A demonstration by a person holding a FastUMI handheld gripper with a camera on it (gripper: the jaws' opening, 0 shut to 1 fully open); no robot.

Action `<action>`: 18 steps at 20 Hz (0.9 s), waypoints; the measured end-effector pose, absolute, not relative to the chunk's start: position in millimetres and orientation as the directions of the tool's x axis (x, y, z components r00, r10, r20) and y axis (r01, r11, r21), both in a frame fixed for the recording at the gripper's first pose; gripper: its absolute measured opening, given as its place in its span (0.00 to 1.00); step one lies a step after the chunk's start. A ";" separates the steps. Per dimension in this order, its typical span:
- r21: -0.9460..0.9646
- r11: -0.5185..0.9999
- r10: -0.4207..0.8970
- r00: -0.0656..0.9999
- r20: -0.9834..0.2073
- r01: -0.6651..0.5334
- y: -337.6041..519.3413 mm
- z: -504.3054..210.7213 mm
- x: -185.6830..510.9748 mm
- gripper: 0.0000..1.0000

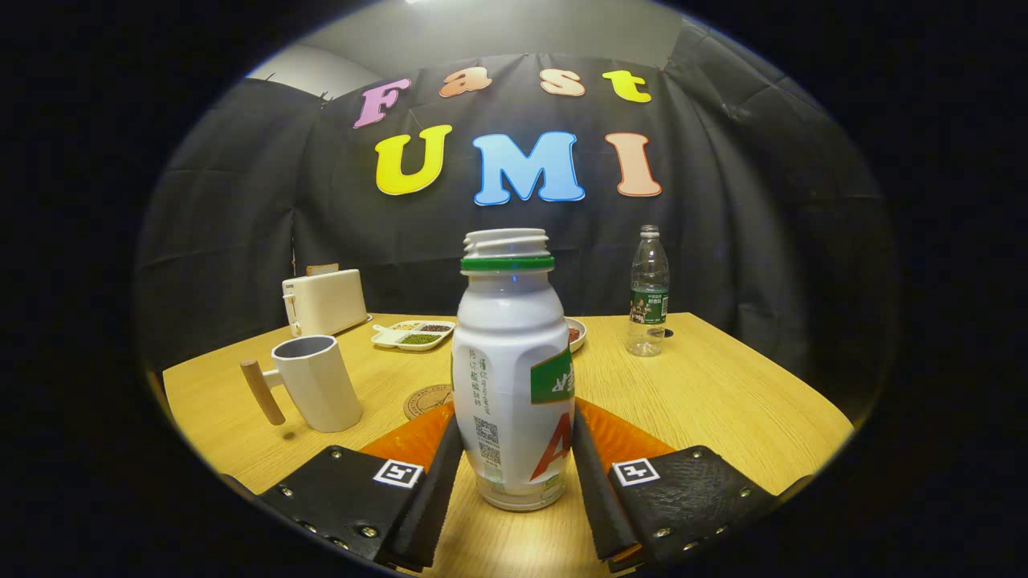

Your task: Take the bottle from table, then pour the juice into the cup, finally place the bottle on the coaster

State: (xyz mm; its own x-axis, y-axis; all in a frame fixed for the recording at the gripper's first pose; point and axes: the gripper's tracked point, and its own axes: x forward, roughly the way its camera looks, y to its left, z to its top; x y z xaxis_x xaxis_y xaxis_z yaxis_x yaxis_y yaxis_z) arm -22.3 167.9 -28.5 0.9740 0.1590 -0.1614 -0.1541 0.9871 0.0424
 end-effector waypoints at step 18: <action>-0.120 0.973 0.171 0.966 -0.193 -0.196 190.3 -26.9 -20.4 0.64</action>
